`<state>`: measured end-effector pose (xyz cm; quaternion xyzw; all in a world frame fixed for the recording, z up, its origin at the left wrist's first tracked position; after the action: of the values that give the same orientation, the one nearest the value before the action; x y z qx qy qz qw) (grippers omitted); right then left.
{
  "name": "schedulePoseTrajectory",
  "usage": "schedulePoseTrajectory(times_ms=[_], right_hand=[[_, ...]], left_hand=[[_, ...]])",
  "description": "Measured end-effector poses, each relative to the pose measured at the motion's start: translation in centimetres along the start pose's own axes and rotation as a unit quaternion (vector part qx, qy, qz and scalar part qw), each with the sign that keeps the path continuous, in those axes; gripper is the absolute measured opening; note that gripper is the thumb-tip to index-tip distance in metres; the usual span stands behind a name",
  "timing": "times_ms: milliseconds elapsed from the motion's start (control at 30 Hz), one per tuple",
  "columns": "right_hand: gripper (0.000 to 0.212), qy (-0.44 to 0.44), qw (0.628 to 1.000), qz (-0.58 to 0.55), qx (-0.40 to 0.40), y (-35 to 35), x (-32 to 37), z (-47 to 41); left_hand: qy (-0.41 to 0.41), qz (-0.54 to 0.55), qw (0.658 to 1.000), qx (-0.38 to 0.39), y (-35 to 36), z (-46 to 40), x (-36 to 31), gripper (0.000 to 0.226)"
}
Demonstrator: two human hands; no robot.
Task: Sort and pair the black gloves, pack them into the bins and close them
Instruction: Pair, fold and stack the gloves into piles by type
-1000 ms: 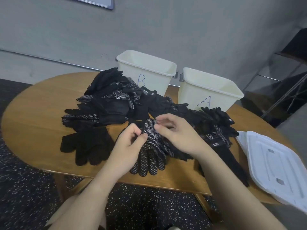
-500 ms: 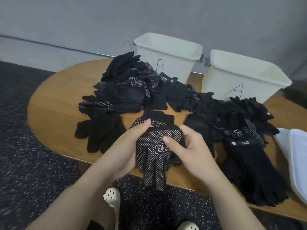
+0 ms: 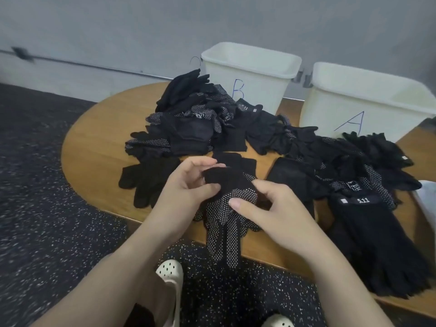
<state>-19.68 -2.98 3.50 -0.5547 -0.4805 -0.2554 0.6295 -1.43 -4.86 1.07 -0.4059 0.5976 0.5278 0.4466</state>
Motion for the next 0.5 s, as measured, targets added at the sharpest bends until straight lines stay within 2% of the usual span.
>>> schedulePoseTrajectory(times_ms=[67, 133, 267, 333, 433, 500], right_hand=[[0.031, -0.023, 0.999, 0.011, -0.019, -0.1, 0.2, 0.1], [0.022, -0.048, 0.998, -0.024, -0.04, -0.4, 0.6, 0.3], [0.017, -0.062, 0.991, -0.077, -0.085, -1.9, 0.8, 1.0], [0.026, -0.061, 0.99, -0.074, -0.102, -2.3, 0.9, 1.3], [0.016, -0.065, 0.989, -0.085, -0.103, -2.2, 1.3, 1.8], [0.011, -0.071, 0.989, -0.096, -0.087, -2.0, 1.6, 2.2]], left_hand=[[-0.006, 0.019, 1.0, -0.002, 0.2, 0.2, 0.0, 0.048], [-0.037, 0.048, 0.998, 0.006, 0.6, 0.6, 0.1, 0.054], [-0.096, -0.001, 0.994, 0.048, 1.3, 1.6, 0.4, 0.059], [-0.112, -0.019, 0.99, 0.084, 1.9, 2.2, 0.7, 0.051], [-0.092, -0.057, 0.988, 0.111, 2.7, 2.8, 1.0, 0.027], [-0.074, -0.078, 0.989, 0.1, 3.1, 3.0, 0.9, 0.023]])
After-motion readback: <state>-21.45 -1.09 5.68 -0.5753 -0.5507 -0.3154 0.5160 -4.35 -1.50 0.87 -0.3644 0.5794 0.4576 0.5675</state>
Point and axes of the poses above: each hand's wrist, its own z-axis away from the middle knuckle, its own y-axis out of the palm, x = y × z, the point moved 5 cm from there along -z, towards the middle knuckle, and after that the axes turned 1 degree about -z, right-handed, at the moved point
